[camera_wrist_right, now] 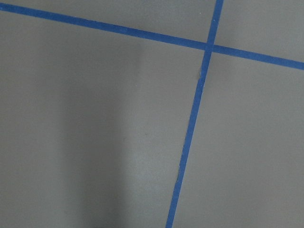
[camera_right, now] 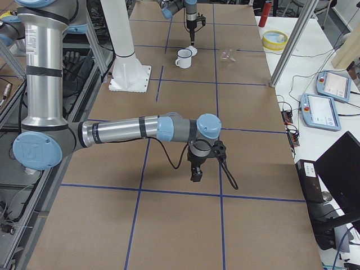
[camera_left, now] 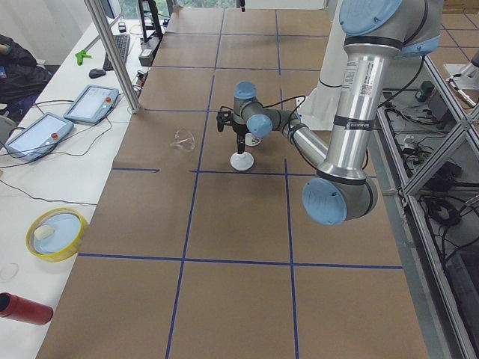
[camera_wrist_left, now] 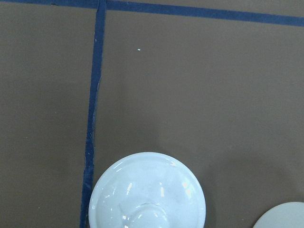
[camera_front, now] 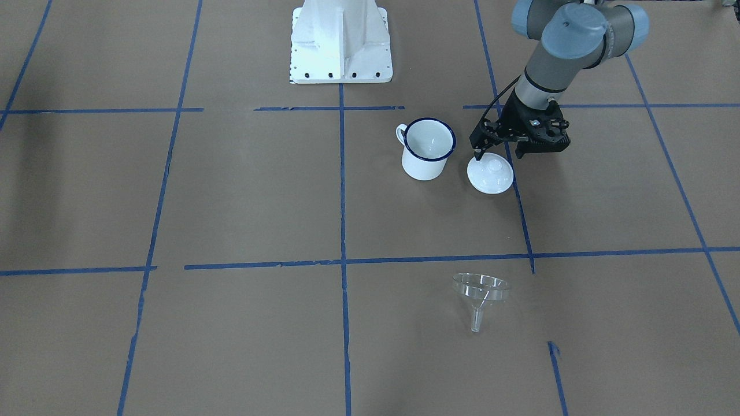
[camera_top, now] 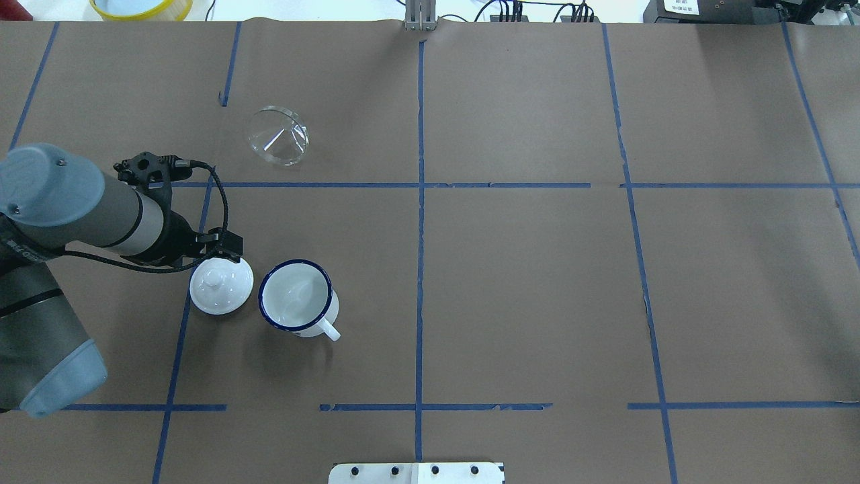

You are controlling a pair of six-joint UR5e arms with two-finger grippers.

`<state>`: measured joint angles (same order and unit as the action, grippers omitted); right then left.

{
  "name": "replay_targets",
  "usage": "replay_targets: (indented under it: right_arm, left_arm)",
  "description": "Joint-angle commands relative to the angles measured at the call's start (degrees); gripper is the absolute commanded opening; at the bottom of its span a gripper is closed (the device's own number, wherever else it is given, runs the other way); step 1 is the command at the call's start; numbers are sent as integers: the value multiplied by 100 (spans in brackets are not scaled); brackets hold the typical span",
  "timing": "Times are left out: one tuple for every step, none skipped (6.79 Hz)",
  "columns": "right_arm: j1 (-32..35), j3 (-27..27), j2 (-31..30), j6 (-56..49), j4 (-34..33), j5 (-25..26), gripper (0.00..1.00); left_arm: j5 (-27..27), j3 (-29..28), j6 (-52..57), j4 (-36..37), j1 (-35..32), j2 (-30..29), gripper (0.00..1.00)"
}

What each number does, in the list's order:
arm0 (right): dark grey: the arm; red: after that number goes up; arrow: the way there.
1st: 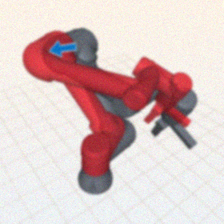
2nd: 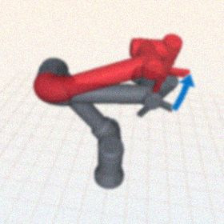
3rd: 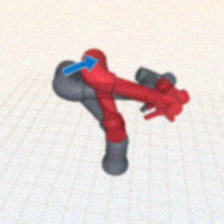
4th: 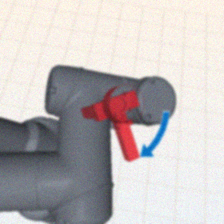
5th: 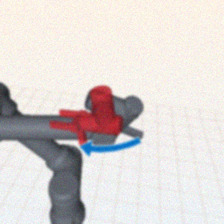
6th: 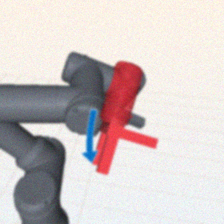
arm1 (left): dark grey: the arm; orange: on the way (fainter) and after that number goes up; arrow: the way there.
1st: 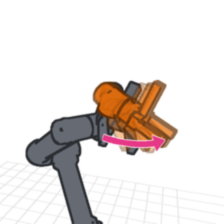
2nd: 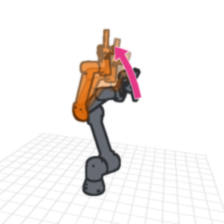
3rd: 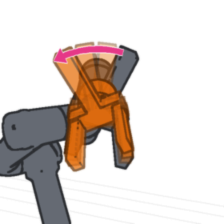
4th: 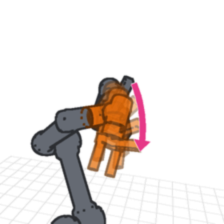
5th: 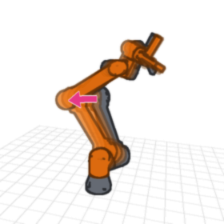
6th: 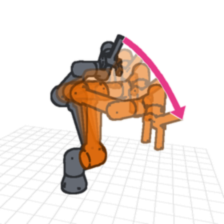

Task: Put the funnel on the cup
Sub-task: 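Move the left gripper to the clear glass funnel and grasp its stem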

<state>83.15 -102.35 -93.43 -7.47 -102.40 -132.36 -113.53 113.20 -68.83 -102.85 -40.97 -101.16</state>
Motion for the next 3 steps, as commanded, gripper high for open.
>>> replay_targets:
  right_arm:
    - [0,-4,0,0,1,0,100]
    - [0,-4,0,0,1,0,100]
    - [0,-4,0,0,1,0,100]
  left_arm:
    - [-342,114,-289,80,-961,-367,100]
    - [-319,18,-968,63,-1087,-587,100]
    - [-5,-505,-2062,-7,-1088,-1180,100]
